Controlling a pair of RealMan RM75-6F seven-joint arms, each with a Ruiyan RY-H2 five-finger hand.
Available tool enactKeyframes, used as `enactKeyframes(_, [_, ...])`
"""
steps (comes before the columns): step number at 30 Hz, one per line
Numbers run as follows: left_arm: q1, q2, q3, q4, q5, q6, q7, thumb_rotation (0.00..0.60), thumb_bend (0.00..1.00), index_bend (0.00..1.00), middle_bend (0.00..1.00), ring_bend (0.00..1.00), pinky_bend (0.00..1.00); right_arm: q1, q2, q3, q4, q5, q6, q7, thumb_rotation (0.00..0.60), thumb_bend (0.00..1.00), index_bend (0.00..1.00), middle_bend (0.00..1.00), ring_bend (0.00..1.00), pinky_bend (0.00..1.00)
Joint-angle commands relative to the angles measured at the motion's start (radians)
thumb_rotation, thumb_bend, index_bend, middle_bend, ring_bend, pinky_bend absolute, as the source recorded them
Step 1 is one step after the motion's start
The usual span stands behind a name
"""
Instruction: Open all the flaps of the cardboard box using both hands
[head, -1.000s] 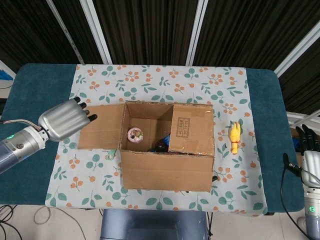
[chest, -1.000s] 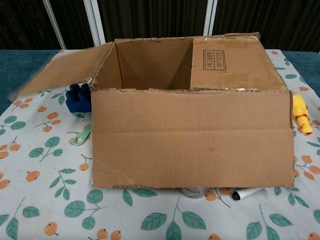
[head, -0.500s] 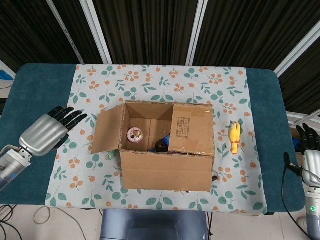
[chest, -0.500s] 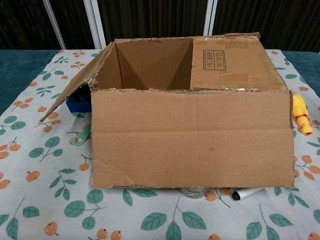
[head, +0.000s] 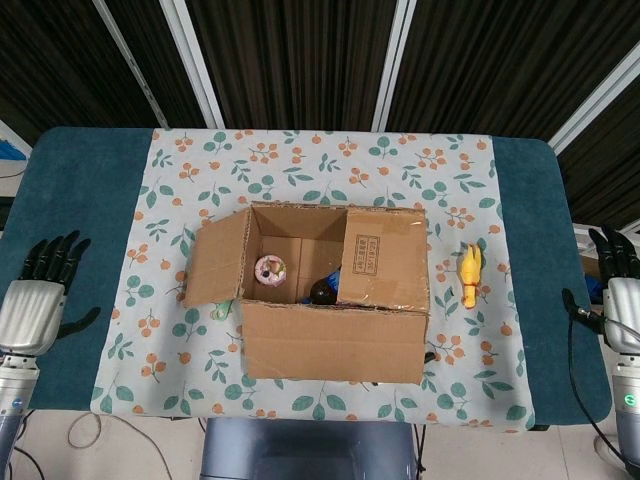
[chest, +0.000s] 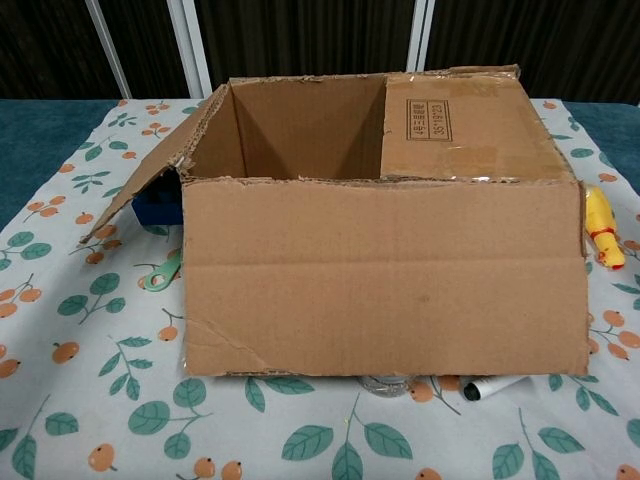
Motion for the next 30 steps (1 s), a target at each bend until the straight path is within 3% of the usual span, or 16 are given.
enactKeyframes(1, [0.042,-0.053,-0.015,0.072,-0.021,0.031,-0.060,0.600,0.15,0.00,0.00,0.00,0.05,0.060,0.057,0.043,-0.064,-0.008,-0.053,-0.031,0.600,0.36,0.00,0.00,0.00,0.21])
enactKeyframes(6, [0.049,-0.076,-0.030,0.128,-0.015,0.021,-0.132,0.600,0.15,0.00,0.00,0.00,0.05,0.177,0.145,0.110,-0.142,-0.011,-0.183,-0.032,0.600,0.36,0.00,0.00,0.00,0.21])
enactKeyframes(8, [0.051,-0.080,-0.032,0.143,-0.015,0.011,-0.149,0.600,0.15,0.00,0.00,0.00,0.05,0.242,0.182,0.129,-0.153,-0.035,-0.259,-0.041,0.600,0.40,0.02,0.01,0.01,0.21])
enactKeyframes(13, [0.056,-0.076,-0.042,0.144,-0.024,-0.014,-0.187,0.600,0.15,0.00,0.00,0.00,0.05,0.403,0.217,0.158,-0.152,-0.099,-0.422,-0.059,0.600,0.83,0.17,0.13,0.10,0.25])
enactKeyframes(16, [0.056,-0.074,-0.046,0.145,-0.019,-0.022,-0.199,0.600,0.15,0.00,0.00,0.00,0.05,0.503,0.212,0.163,-0.137,-0.130,-0.525,-0.062,0.600,0.99,0.31,0.24,0.19,0.29])
enactKeyframes(25, [0.057,-0.065,-0.052,0.141,-0.013,-0.056,-0.229,0.600,0.15,0.00,0.00,0.00,0.05,0.766,0.147,0.131,-0.068,-0.223,-0.794,-0.058,0.600,1.00,0.39,0.30,0.24,0.30])
enactKeyframes(30, [0.057,-0.061,-0.055,0.139,-0.008,-0.069,-0.241,0.600,0.15,0.00,0.00,0.00,0.05,0.865,0.081,0.097,-0.031,-0.262,-0.867,-0.057,0.600,1.00,0.40,0.30,0.24,0.31])
